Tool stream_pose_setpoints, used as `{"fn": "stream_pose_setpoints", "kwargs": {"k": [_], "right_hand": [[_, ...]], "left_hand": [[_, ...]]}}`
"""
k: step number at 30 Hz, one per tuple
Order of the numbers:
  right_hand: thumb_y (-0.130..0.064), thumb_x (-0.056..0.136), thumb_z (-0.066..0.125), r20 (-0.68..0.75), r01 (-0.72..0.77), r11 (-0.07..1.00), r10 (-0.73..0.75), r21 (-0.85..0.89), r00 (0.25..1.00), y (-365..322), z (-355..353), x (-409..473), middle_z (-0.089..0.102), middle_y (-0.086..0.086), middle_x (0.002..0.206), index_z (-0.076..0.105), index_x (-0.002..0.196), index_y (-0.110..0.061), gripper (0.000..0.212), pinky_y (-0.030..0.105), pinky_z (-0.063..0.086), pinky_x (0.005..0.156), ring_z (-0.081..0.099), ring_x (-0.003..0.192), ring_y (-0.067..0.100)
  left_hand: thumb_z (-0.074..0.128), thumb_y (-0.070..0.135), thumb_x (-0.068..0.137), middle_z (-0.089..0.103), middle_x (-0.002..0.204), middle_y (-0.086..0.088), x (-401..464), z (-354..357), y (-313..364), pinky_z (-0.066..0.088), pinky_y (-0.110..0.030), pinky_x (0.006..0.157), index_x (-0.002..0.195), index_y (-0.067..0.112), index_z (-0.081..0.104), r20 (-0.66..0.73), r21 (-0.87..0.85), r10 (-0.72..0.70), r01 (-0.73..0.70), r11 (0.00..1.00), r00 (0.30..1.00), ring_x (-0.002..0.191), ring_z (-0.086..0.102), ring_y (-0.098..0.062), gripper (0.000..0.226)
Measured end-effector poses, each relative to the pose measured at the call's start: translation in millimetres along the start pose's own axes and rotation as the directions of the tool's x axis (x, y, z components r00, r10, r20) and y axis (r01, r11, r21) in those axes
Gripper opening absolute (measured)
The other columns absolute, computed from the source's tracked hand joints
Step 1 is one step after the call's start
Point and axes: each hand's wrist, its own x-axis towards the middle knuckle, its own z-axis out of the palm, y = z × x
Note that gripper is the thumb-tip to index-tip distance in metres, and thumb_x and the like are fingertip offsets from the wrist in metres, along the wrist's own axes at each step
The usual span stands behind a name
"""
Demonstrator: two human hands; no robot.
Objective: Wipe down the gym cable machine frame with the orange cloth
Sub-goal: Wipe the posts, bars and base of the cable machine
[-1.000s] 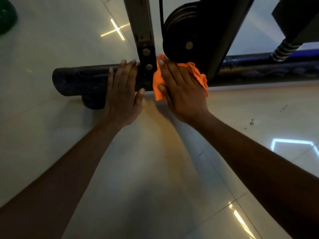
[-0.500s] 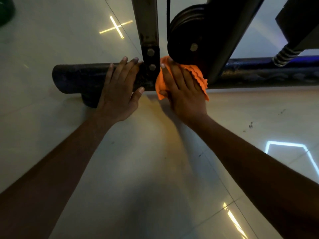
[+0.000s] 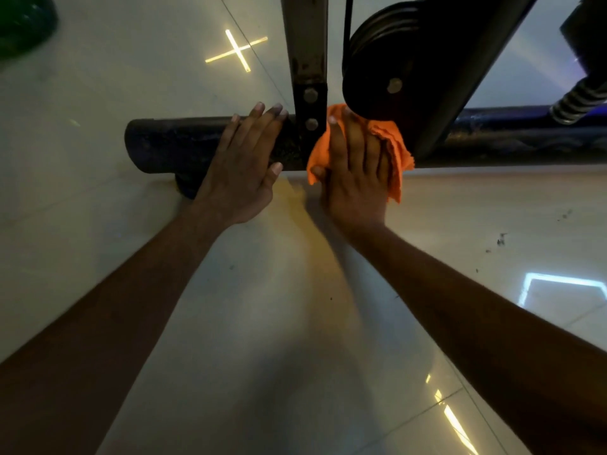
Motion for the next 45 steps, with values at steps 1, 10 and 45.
{"fn": "stream_pose_setpoints", "kwargs": {"k": [1,10,45], "right_hand": [[-0.044,0.113,0.043,-0.048,-0.099,0.994,0.100,0.037,0.994,-17.5,2.6,3.3,0.026,0.017,0.177,0.031,0.170,-0.011,0.067,0.041,-0.005,0.131,0.019,0.162,0.035],[-0.054,0.112,0.046,0.025,-0.015,1.000,0.015,-0.002,1.000,-6.6,-1.7,1.5,0.024,0.016,0.177,0.026,0.171,-0.012,0.075,0.044,0.004,0.128,0.015,0.159,0.033],[-0.019,0.109,0.066,0.231,-0.189,0.689,0.032,0.700,0.972,-94.7,-108.6,15.6,0.074,-0.012,0.100,0.075,0.126,-0.015,0.020,0.007,0.049,0.074,0.068,0.081,-0.009]], "left_hand": [[0.058,0.025,0.103,0.019,0.179,-0.007,0.6,-0.1,-0.2,0.007,-0.051,0.135,0.172,0.012,0.017,0.003,-0.002,-0.003,0.003,1.000,1.000,0.167,0.011,-0.027,0.081],[0.060,0.026,0.102,0.021,0.179,-0.007,-0.5,0.3,0.0,0.008,-0.051,0.135,0.171,0.012,0.018,-0.008,0.012,-0.004,0.004,1.000,1.000,0.166,0.013,-0.028,0.081],[0.053,0.025,0.104,0.031,0.175,-0.003,-99.6,-64.1,-30.3,0.017,-0.058,0.132,0.166,0.014,0.035,0.027,-0.239,-0.334,0.331,0.913,0.942,0.165,0.020,-0.025,0.066]]}}
